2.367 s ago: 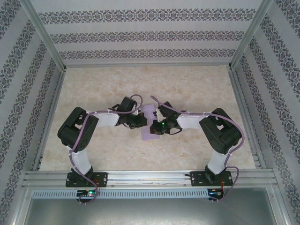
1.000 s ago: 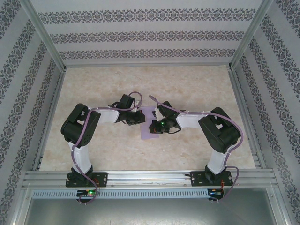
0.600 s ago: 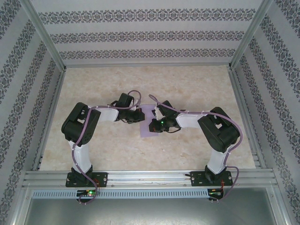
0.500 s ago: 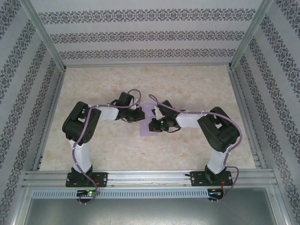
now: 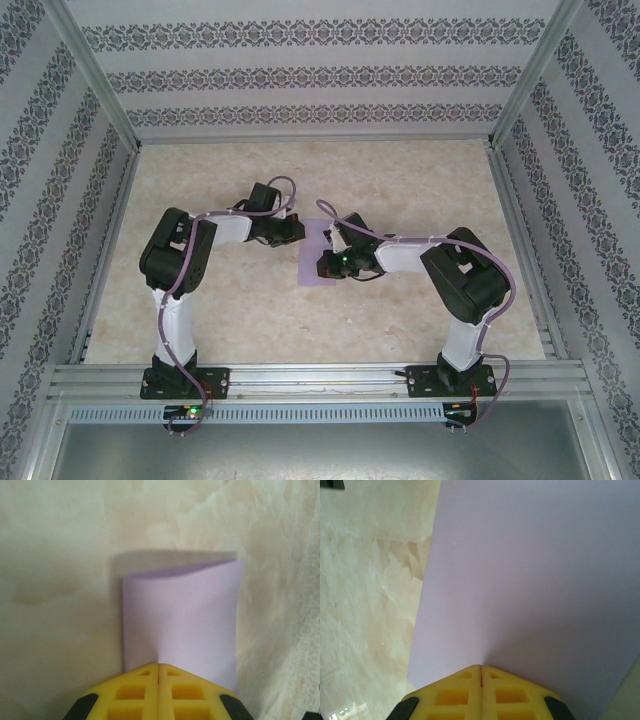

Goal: Fold a paper plane with a square sheet of paper (fold left side to right side)

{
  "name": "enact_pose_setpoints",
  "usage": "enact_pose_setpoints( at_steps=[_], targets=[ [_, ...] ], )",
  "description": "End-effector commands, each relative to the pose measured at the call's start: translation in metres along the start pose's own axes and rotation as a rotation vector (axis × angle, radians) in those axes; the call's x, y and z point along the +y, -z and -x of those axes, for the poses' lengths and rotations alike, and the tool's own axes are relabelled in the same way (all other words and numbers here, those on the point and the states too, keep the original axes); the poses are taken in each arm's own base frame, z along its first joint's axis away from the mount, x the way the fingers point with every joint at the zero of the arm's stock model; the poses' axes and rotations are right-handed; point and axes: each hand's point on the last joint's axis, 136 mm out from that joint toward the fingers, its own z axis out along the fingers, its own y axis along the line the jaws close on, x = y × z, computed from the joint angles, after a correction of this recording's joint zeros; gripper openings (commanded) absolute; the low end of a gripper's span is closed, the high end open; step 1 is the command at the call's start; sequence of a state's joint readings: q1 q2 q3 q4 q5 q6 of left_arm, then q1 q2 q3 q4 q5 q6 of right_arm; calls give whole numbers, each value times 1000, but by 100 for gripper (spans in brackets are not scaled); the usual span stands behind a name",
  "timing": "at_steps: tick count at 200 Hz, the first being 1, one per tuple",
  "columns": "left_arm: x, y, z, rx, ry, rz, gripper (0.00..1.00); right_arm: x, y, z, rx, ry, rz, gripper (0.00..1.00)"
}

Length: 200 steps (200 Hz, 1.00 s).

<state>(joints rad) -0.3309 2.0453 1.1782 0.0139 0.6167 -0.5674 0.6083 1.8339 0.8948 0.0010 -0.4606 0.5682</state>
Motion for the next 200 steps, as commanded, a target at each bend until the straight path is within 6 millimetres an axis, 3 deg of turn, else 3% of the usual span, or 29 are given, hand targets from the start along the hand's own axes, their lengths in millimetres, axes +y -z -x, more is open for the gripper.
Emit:
enact_pose_setpoints(
  at_steps=[1,52,200],
  targets=[
    [49,3,34,-110,-4,166,0,-80,-3,-82,253,-138,-281,0],
    [62,-3,50,-136,15,196,0,-81,-2,-83,258,-140,-283,0],
    [61,-16,95,-225,34,175,0,-82,-5,-84,270,-141,-282,0]
  ],
)
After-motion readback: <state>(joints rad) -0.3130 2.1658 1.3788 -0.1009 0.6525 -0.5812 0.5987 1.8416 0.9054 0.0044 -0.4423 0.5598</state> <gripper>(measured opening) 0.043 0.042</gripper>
